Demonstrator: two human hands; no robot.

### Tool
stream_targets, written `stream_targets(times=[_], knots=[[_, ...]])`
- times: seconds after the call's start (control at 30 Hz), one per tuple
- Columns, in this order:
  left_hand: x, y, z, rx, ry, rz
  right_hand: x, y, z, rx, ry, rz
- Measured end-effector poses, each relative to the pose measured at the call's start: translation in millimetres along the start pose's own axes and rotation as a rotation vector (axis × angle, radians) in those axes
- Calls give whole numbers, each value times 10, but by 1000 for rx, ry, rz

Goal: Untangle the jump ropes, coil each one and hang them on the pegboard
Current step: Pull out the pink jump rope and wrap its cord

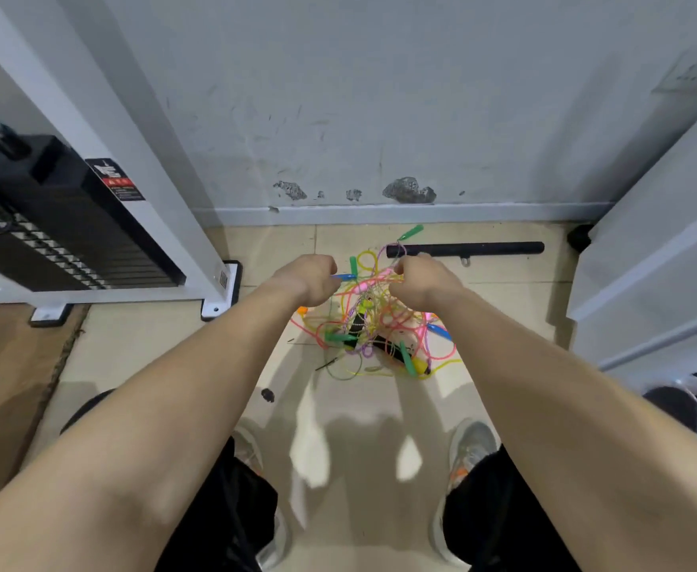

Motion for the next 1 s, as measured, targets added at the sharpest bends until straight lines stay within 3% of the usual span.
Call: stream_targets(times=[0.5, 0.77, 1.0], knots=[[2048, -602, -153, -112, -239, 149, 1863, 417, -393, 48, -264, -65], [2500, -935, -750, -429, 85, 422, 2675, 573, -886, 131, -392, -237], [3050, -1164, -1276, -483, 25, 729, 3118, 563, -1138, 169, -383, -394]])
Point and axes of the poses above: each hand's wrist, its own z-axis away from the middle knuckle, its own x-axis out of the palm, y = z × x, the point moved 4 cm from there along -z, towards the middle knuckle, and after that the axes turned 3 degrees about x, right-handed, at the moved point
